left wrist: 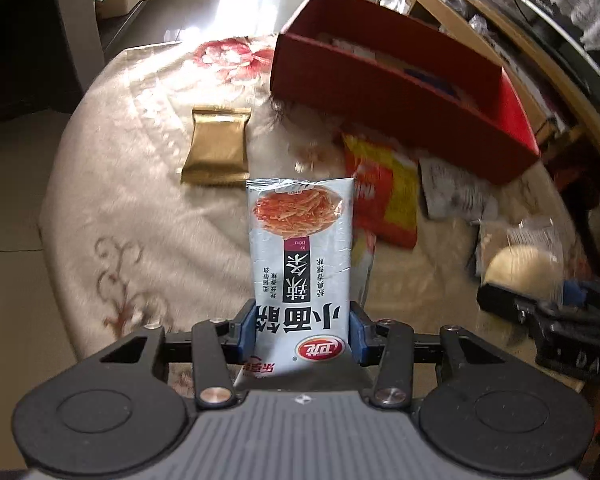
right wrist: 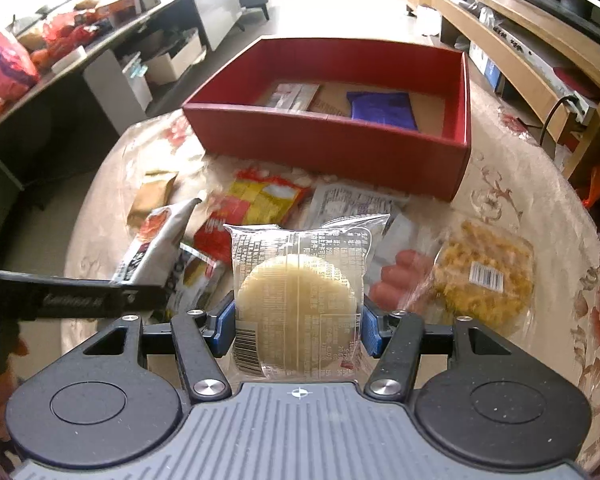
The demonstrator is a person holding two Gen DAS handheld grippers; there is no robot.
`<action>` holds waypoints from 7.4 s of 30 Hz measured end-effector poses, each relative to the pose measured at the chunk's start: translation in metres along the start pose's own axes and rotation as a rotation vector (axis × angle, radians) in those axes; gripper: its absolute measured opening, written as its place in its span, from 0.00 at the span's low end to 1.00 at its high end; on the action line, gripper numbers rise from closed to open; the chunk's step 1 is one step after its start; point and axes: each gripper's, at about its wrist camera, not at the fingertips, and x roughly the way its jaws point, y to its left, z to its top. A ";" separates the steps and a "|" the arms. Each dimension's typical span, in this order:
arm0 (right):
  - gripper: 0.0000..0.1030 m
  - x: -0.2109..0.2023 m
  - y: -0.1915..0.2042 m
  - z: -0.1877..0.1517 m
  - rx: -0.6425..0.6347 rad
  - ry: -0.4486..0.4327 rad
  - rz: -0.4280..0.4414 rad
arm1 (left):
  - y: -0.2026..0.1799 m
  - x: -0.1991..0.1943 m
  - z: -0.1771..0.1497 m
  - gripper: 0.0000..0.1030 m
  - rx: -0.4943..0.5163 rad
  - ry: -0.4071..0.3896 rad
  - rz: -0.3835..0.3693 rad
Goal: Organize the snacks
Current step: 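Lift the silver bag and wrapped bun and carry them toward the red box, then lower both snacks into the red box and open both grippers, then grasp the red-yellow chip bag with the left gripper while the right grasps the clear bag of yellow puffs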
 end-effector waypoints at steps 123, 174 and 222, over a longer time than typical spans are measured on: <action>0.62 0.055 -0.061 0.146 0.126 -0.163 -0.138 | -0.095 0.058 0.195 0.37 0.065 -0.256 0.115; 0.78 0.038 -0.050 0.131 0.071 -0.193 -0.225 | -0.086 0.034 0.167 0.61 0.051 -0.290 0.148; 0.81 0.005 -0.078 0.046 0.153 -0.034 -0.229 | -0.085 0.083 0.088 0.66 0.064 -0.018 0.117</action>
